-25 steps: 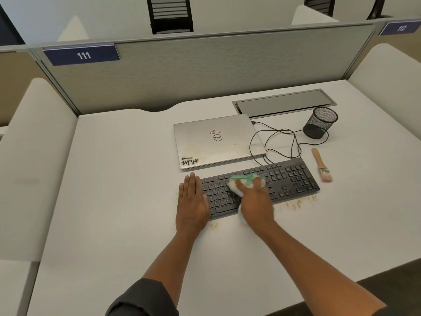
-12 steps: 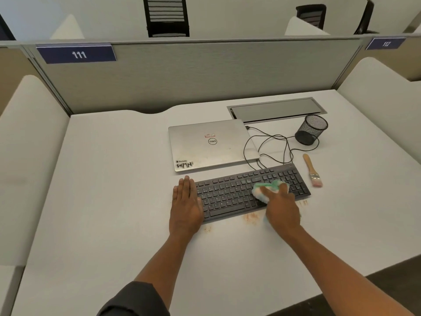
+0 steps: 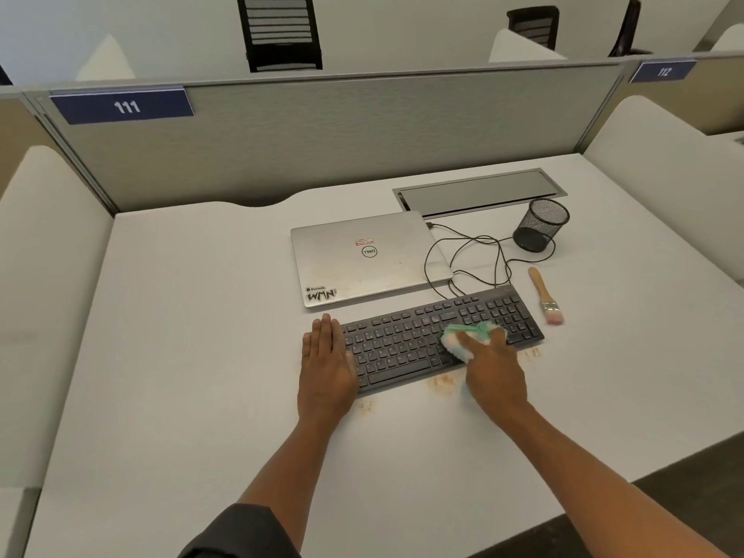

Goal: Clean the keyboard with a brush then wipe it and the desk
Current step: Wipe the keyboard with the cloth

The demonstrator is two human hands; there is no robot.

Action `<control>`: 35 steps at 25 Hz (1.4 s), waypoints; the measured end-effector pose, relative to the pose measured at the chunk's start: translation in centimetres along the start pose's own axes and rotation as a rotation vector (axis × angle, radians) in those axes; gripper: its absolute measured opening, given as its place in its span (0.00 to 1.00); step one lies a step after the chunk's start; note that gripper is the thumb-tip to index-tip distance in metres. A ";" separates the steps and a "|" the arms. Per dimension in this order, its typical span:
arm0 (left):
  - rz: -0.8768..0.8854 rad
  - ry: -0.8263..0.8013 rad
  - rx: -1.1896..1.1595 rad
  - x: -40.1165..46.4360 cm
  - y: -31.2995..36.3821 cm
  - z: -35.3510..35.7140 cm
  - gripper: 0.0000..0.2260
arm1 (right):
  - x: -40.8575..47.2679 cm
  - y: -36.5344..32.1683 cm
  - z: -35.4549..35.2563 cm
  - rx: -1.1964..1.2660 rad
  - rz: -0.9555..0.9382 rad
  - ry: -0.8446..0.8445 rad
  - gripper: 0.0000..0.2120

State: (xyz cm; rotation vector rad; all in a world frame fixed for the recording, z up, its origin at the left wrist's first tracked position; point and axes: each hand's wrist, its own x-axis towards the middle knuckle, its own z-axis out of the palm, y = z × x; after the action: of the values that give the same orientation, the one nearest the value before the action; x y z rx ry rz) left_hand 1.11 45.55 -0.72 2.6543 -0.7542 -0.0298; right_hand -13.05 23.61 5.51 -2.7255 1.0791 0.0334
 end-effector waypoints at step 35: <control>-0.001 -0.013 0.036 0.1 0.0 0.0 0.33 | 0.5 2.3 0.7 0.016 -0.084 0.049 0.28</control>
State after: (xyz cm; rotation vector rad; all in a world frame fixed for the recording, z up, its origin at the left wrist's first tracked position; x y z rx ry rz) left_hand 1.17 45.49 -0.66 2.6911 -0.7645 -0.0338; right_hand -14.17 21.81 4.31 -2.7675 0.9724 -0.0547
